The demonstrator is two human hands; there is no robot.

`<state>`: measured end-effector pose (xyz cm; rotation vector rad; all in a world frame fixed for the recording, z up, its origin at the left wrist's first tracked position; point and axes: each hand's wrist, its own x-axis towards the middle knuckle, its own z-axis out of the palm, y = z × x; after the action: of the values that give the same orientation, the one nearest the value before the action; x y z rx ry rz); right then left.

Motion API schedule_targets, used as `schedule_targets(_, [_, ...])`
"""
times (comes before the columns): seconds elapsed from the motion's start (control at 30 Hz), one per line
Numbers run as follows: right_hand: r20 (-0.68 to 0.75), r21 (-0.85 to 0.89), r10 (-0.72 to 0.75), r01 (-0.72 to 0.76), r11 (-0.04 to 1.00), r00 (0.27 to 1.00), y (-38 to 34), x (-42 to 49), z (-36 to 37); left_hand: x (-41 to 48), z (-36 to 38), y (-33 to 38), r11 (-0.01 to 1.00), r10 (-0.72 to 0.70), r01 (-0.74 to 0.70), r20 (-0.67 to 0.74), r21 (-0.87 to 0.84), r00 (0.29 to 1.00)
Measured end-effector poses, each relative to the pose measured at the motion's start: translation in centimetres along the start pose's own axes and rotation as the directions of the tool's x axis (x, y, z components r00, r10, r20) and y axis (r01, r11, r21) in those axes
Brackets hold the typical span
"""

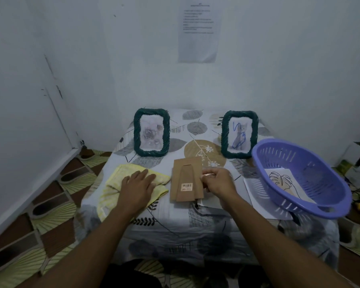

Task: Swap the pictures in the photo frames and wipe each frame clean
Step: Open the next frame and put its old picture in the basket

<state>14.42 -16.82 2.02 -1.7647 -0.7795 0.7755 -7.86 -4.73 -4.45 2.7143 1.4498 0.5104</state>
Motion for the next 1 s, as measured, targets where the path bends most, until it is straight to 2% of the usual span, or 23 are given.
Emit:
schedule_targets(0.23, [0.028, -0.203, -0.009, 0.014, 0.979, 1.0, -0.4, 0.9, 4.9, 0.5, -0.5, -4.1, 0.997, -0.078, 0.078, 0.028, 0.005, 0.997])
schedule_targets(0.33, [0.009, -0.347, -0.065, 0.064, 0.936, 0.998, -0.1, 0.8, 6.0, 0.6, -0.4, -5.2, 0.996, -0.092, 0.092, 0.053, -0.001, 0.994])
schedule_targets(0.4, [0.023, -0.494, -0.156, 0.147, 0.857, 0.988, -0.2, 0.2, 6.4, 0.6, -0.5, -5.1, 0.996, -0.091, 0.092, 0.053, -0.016, 0.994])
schedule_targets(0.47, [0.074, -0.641, -0.259, 0.245, 0.727, 0.963, -0.2, -0.3, 6.7, 0.6, -0.5, -4.9, 0.996, -0.088, 0.088, 0.037, -0.021, 0.995])
schedule_targets(0.53, [0.113, -0.722, -0.3, 0.286, 0.63, 0.947, -0.3, -0.5, 6.7, 0.5, -0.4, -4.8, 0.997, -0.08, 0.081, 0.043, -0.018, 0.996])
schedule_targets(0.63, [0.153, -0.78, -0.306, 0.305, 0.547, 0.94, -0.2, -0.8, 6.5, 0.5, -0.4, -4.6, 0.997, -0.077, 0.077, 0.038, -0.011, 0.996])
schedule_targets(0.7, [0.181, -0.782, -0.323, 0.335, 0.527, 0.929, -0.2, -1.0, 6.2, 0.5, -0.4, -4.2, 0.997, -0.082, 0.082, 0.025, -0.012, 0.996])
schedule_targets(0.8, [0.177, -0.746, -0.381, 0.376, 0.549, 0.908, 0.0, -1.2, 5.1, 1.1, -0.9, -2.9, 0.999, -0.025, 0.026, 0.024, -0.029, 0.999])
schedule_targets(0.87, [0.149, -0.731, -0.414, 0.381, 0.566, 0.898, 0.3, -1.1, 3.8, 1.6, -1.4, -0.9, 0.992, 0.052, -0.049, 0.022, -0.114, 0.998])
schedule_targets(1.0, [0.04, -0.766, -0.42, 0.297, 0.57, 0.907, 1.7, -0.5, -0.3, 2.6, -1.3, 4.7, 0.96, 0.167, -0.154, 0.037, -0.234, 0.985])
